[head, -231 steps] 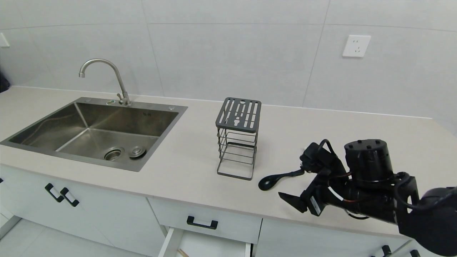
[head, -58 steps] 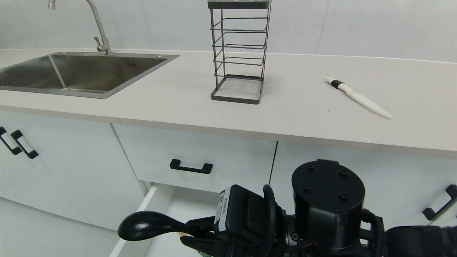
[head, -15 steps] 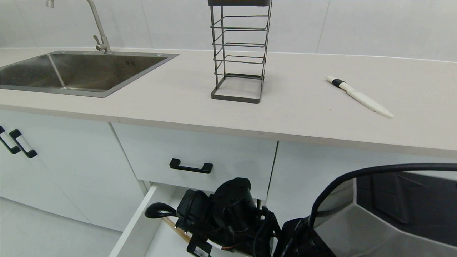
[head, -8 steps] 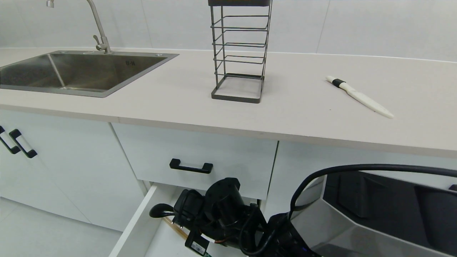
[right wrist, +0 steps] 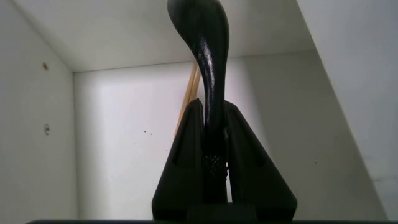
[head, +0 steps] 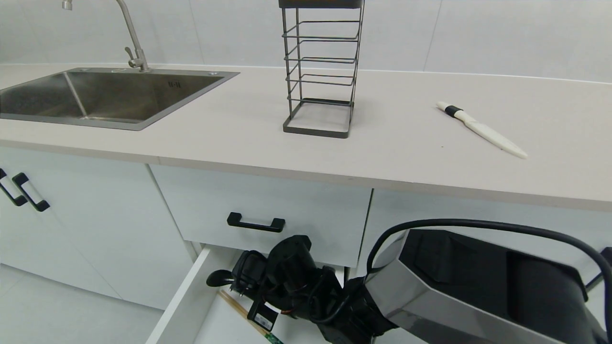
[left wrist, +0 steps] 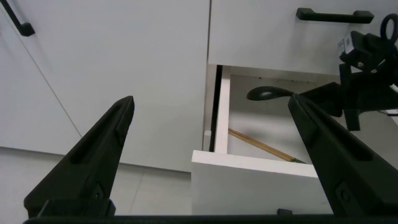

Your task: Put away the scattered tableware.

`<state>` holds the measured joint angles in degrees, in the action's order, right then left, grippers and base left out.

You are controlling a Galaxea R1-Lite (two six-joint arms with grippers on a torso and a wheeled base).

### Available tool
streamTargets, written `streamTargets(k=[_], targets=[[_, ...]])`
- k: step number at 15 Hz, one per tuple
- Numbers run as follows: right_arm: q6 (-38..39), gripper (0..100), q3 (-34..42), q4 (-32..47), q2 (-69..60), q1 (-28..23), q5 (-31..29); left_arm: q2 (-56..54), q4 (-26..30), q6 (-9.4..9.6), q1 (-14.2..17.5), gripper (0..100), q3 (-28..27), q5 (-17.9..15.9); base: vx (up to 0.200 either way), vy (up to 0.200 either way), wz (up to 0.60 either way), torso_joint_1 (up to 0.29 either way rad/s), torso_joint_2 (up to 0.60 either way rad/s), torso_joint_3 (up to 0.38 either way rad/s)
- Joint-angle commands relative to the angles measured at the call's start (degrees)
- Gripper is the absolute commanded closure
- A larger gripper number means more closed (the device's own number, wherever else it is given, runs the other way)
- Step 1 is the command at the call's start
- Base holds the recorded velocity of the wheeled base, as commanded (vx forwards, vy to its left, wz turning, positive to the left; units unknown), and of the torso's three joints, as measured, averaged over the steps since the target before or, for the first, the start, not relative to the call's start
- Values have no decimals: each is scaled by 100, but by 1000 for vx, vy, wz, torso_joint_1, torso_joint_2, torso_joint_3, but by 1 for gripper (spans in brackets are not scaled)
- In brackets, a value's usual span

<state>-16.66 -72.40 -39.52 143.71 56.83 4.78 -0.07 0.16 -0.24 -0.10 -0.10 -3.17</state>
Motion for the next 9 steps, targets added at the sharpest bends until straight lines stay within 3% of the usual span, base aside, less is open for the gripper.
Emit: streamTargets(k=[1,9], targets=[[-127,100,-99,6,210,-6,14,7,2,-2,1,0,1,1,0,0,0,0,0,0],[-399,100,-389,208,385,-67,32,7,2,-2,1,0,1,1,0,0,0,0,0,0]])
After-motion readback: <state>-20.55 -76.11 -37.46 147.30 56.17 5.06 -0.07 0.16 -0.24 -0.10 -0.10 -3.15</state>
